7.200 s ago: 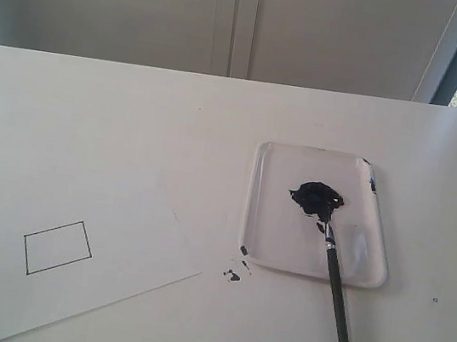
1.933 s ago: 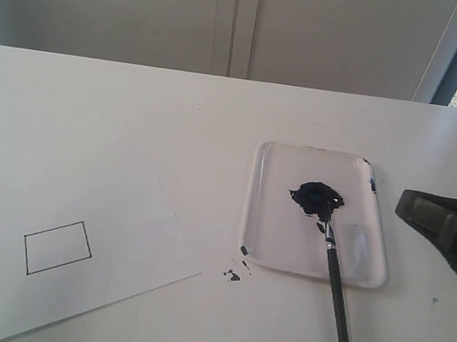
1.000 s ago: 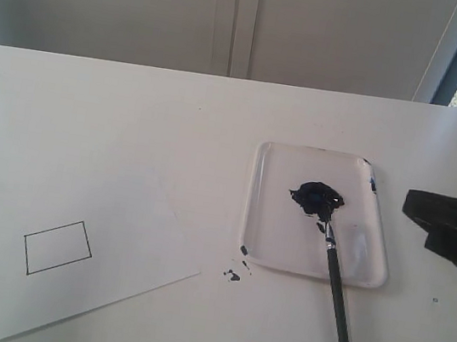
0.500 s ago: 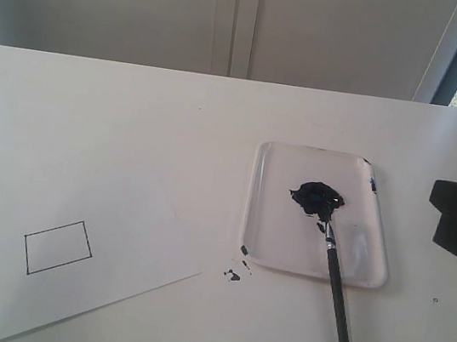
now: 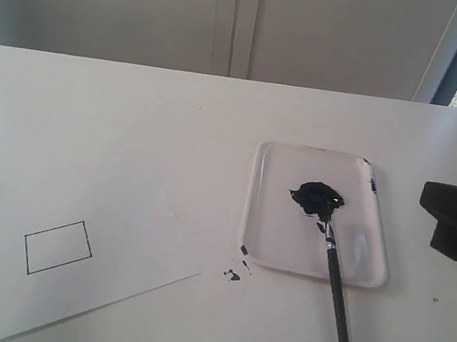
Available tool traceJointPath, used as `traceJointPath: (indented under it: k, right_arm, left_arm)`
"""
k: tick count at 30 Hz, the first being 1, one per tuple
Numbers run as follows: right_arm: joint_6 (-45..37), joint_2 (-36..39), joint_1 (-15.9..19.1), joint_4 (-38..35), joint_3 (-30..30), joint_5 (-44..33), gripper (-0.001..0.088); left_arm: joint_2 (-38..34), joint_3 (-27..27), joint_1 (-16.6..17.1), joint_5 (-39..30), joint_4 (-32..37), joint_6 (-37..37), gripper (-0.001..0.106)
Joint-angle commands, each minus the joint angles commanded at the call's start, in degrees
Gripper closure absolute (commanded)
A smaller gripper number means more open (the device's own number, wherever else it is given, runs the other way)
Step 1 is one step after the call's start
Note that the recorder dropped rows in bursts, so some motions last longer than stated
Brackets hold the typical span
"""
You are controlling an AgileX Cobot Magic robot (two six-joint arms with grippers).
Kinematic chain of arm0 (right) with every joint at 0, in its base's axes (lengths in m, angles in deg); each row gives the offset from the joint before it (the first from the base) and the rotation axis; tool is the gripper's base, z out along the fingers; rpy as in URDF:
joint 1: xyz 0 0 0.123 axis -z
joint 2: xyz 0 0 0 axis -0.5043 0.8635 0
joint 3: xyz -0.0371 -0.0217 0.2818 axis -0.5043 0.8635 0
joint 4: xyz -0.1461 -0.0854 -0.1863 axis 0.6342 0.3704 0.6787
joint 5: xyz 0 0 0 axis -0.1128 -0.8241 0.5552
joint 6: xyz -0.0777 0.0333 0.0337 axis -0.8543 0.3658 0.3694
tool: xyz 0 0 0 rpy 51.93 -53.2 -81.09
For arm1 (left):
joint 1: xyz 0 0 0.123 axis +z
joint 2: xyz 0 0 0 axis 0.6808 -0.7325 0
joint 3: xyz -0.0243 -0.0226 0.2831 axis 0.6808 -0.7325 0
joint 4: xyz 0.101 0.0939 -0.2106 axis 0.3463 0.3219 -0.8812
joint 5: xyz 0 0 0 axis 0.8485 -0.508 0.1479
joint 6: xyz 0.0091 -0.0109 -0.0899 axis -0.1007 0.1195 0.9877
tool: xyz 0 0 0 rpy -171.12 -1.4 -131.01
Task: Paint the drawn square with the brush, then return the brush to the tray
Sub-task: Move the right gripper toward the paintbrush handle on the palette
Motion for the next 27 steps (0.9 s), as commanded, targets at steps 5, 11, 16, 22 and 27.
traceJointPath:
  k: [5, 11, 16, 22, 27]
  right_arm:
    - [-0.4, 0.0, 0.0, 0.0, 2.5, -2.8, 0.0868]
    - [-4.1, 0.0, 0.0, 0.0, 4.0, -6.1, 0.0868]
    - [-10.6, 0.0, 0.0, 0.0, 4.0, -6.0, 0.0868]
    - [-8.7, 0.0, 0.0, 0.0, 4.0, -5.7, 0.0868]
    - [-3.9, 0.0, 0.0, 0.0, 4.0, -4.0, 0.0868]
  left_arm:
    - [0.0, -1.9, 0.0, -4.3, 0.0, -1.2, 0.105]
    - [-0.1, -4.0, 0.0, -4.8, 0.0, -1.5, 0.105]
    - [-0.1, -4.0, 0.0, -5.4, 0.0, -1.2, 0.105]
    - [0.0, -4.0, 0.0, -5.4, 0.0, -1.2, 0.105]
    - [0.0, -4.0, 0.0, -5.4, 0.0, -1.2, 0.105]
